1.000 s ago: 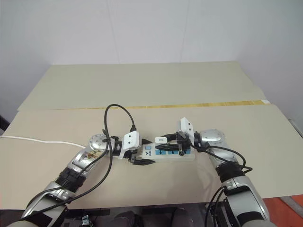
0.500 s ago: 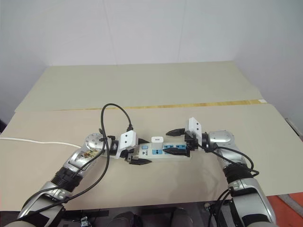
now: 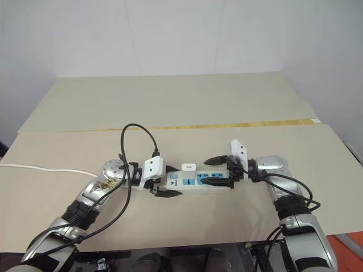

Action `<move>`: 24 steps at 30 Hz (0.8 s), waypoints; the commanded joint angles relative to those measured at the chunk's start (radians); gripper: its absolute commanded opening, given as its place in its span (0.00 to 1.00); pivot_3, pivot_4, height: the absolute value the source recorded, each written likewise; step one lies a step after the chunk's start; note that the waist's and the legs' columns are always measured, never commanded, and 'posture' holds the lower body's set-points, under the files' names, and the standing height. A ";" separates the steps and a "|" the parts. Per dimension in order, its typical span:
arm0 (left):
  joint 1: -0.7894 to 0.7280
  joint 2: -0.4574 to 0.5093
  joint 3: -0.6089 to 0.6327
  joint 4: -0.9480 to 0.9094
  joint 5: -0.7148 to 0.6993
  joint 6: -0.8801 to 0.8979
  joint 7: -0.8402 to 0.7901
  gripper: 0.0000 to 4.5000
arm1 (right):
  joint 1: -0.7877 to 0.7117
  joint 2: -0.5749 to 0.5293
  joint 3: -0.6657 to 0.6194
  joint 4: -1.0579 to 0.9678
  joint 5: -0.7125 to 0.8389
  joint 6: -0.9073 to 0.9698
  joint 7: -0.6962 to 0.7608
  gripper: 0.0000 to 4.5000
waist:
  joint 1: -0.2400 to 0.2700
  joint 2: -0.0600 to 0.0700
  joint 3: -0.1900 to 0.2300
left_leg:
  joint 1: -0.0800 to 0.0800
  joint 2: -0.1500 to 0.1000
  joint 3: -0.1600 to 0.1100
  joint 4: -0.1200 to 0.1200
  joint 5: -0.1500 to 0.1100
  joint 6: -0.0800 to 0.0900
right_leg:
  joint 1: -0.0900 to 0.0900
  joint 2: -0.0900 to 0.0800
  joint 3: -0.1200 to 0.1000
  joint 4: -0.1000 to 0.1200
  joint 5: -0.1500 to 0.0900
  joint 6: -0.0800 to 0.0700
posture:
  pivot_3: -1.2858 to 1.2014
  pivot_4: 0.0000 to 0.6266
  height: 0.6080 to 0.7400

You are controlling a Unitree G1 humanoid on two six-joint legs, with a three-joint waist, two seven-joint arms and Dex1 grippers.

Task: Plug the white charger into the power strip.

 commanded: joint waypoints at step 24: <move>-0.030 0.012 0.041 0.045 0.015 -0.014 -0.023 0.99 | 0.018 -0.107 -0.200 -0.180 0.107 0.145 -0.023 0.92 | 0.011 0.001 0.001 | -0.001 -0.001 0.001 0.000 0.000 0.001 | 0.000 0.000 -0.001 0.000 0.000 0.000 | 0.52 0.24 1.00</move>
